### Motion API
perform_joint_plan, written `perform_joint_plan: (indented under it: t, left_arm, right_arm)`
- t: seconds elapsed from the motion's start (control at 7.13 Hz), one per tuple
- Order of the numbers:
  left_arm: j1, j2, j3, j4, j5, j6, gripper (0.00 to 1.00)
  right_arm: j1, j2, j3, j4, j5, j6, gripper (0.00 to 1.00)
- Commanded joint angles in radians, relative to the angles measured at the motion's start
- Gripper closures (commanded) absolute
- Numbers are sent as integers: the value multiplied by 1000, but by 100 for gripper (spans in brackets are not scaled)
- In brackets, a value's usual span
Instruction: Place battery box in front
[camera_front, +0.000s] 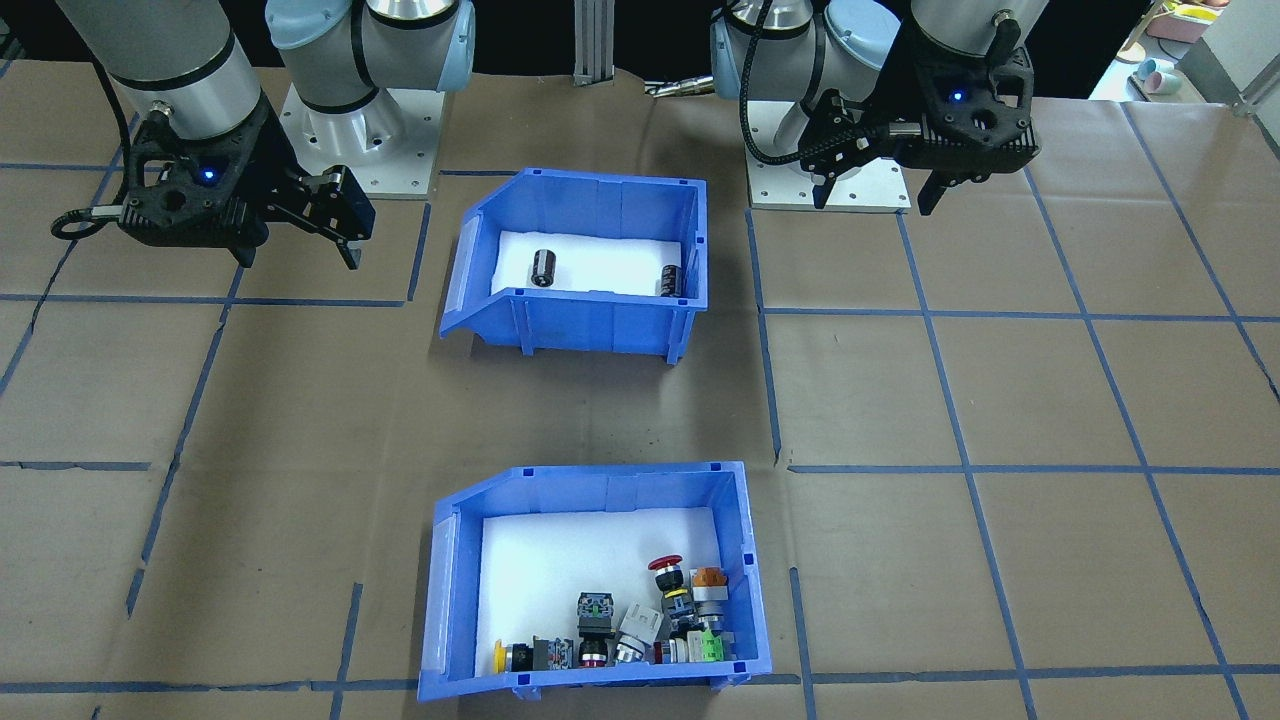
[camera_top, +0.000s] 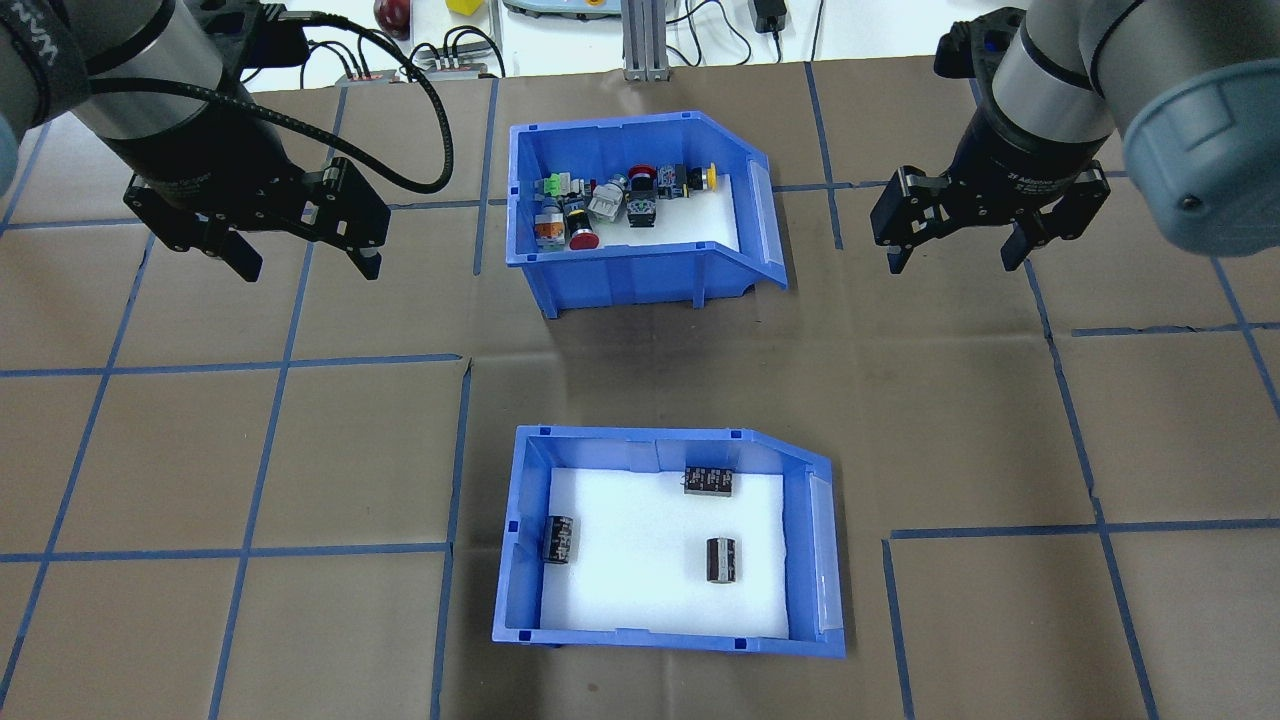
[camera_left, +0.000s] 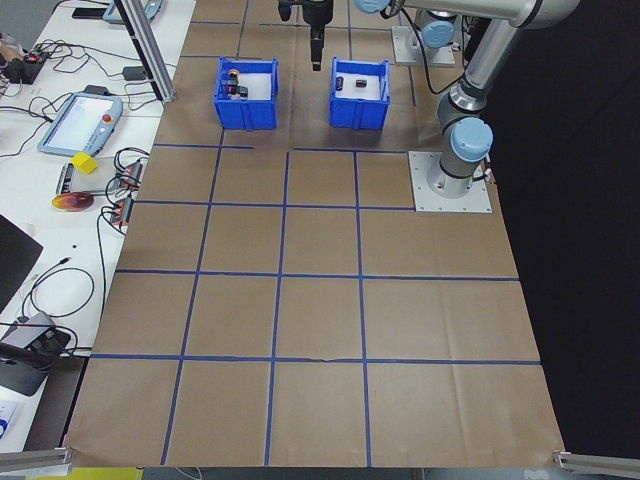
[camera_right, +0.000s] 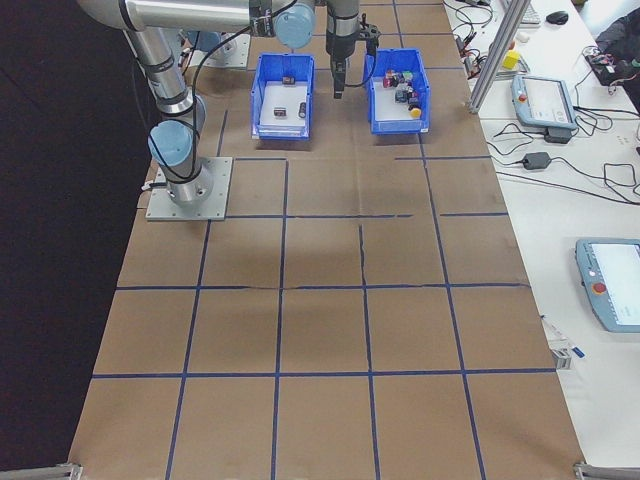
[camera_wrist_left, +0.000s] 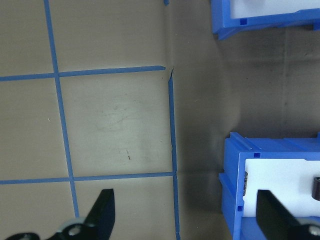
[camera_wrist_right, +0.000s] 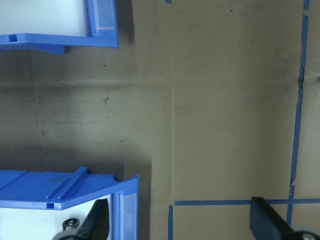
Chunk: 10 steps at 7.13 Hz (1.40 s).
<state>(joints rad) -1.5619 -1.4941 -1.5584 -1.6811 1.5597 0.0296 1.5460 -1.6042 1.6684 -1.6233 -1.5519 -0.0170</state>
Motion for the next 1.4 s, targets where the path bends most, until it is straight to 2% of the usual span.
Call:
perform_joint_plan:
  t: [0.0,0.56,0.84,0.98,1.26]
  left_arm:
    - [0,-8,-5,-9,-1,-31,1]
    - [0,-24,-28,1,5,-24,1]
    - [2,-26,-23,14,2,-52,1]
    - [2,-18,-29,70,6,-127,1]
    - [0,-6,-55,86,0,-399,1]
  right_arm:
    - [-3,6,-2,0,-2,-9,0]
    - [-1,7,-9,0,-16,-9,0]
    - [-1,45,-18,-7,-14,-11,0]
    - [-1,64,-33,-19,-16,-14,0]
    - [0,108,-71,-26,-13,-181,0]
